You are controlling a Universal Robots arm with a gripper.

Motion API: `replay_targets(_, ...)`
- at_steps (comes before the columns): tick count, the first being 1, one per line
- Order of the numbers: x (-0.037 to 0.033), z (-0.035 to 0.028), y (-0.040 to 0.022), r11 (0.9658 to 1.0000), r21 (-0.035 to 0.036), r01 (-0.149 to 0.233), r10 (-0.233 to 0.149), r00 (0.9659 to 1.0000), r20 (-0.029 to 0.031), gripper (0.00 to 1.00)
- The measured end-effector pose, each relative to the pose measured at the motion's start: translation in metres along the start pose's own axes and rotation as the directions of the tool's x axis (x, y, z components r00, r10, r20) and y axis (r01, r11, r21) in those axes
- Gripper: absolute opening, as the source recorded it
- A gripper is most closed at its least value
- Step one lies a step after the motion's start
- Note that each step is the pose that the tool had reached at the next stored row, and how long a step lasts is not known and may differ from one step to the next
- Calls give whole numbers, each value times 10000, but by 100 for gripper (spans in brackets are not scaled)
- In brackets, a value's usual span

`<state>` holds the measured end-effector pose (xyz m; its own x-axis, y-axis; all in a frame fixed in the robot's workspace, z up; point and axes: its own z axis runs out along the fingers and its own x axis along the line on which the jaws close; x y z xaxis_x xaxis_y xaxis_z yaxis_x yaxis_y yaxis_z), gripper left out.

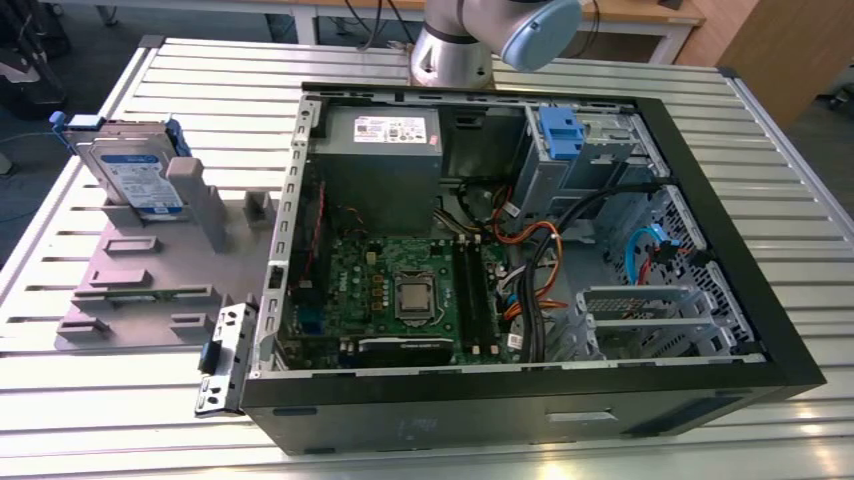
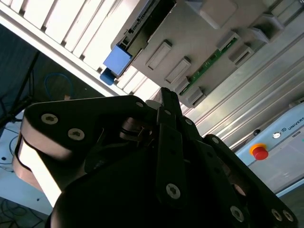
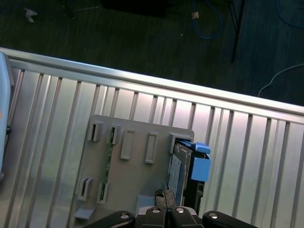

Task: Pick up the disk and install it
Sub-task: 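Pick up the disk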

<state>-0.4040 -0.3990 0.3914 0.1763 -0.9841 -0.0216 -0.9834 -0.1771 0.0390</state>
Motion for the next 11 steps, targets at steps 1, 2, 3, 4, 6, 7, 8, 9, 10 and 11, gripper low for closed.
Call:
replay_targets(1,0,0,0,10000,0,12,-12,10000,-1,11)
replay_targets(2,0,0,0,10000,0,25,-25,10000,-1,11)
replay_targets(3,0,0,0,10000,0,38,-38,10000,-1,11)
replay_targets(4,0,0,0,10000,-1,51,-51,10000,-2,11)
replay_targets(6,0,0,0,10000,-2,78,-78,10000,-3,11)
replay_targets(7,0,0,0,10000,-2,90,-90,10000,-4,11)
replay_targets(8,0,0,0,9999,-2,103,-103,9999,-4,11)
replay_targets(9,0,0,0,9999,-2,116,-116,9999,-4,11)
replay_targets(10,0,0,0,9999,-3,129,-129,9999,-5,11)
replay_targets(11,0,0,0,9999,-2,142,-142,9999,-5,11)
